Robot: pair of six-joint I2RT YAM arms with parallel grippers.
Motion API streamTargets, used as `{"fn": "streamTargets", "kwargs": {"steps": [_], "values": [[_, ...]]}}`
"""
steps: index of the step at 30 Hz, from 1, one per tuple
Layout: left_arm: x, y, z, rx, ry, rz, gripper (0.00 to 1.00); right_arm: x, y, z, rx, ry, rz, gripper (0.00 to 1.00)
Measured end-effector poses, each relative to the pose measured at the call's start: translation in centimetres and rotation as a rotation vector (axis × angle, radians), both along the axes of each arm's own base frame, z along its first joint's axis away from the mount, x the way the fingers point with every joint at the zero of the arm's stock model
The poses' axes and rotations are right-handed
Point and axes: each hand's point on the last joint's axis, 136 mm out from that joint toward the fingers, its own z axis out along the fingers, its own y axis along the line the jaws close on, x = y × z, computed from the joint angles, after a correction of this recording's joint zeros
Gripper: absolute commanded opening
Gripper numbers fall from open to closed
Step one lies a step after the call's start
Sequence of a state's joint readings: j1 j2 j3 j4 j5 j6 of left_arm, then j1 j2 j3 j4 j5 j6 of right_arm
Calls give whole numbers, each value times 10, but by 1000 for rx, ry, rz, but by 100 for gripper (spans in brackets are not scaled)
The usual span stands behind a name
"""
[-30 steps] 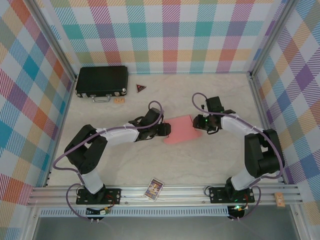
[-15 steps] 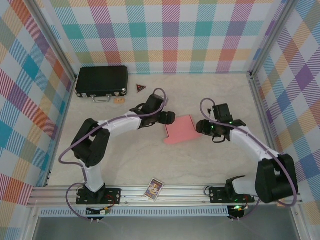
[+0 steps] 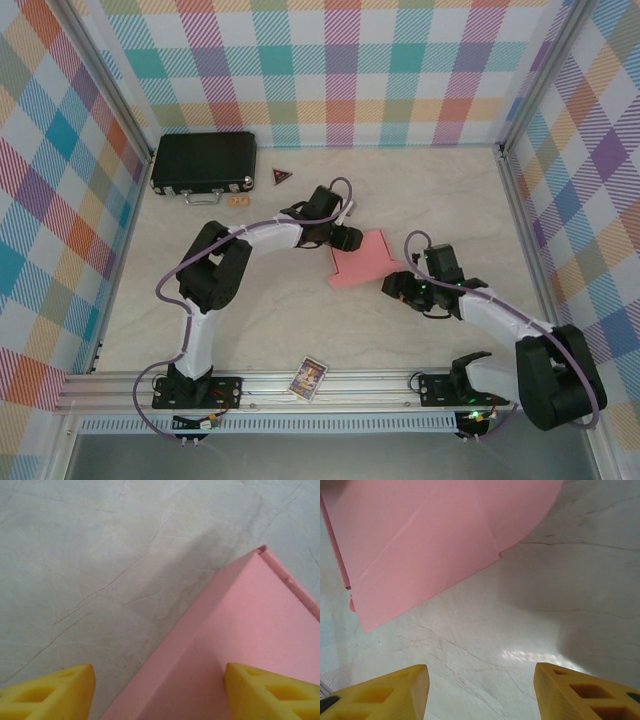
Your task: Fold the paper box
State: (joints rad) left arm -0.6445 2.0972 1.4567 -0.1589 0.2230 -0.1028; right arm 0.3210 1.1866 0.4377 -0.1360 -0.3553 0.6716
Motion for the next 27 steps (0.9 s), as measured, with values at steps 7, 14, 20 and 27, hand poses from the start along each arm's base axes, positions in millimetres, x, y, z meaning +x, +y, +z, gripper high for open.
{"fn": "streamTargets", "kwargs": {"steps": [7, 14, 20, 27], "values": [[-24, 21, 0, -8, 70, 78, 52, 21, 13, -8, 40, -27, -3, 57], [-60, 50, -1, -27, 182, 213, 52, 46, 26, -10, 59, -30, 17, 55], [-77, 58, -5, -111, 259, 320, 53, 63, 39, 0, 102, -58, 48, 54], [-81, 74, -4, -146, 258, 437, 59, 70, 54, 8, 148, -51, 98, 54]]}}
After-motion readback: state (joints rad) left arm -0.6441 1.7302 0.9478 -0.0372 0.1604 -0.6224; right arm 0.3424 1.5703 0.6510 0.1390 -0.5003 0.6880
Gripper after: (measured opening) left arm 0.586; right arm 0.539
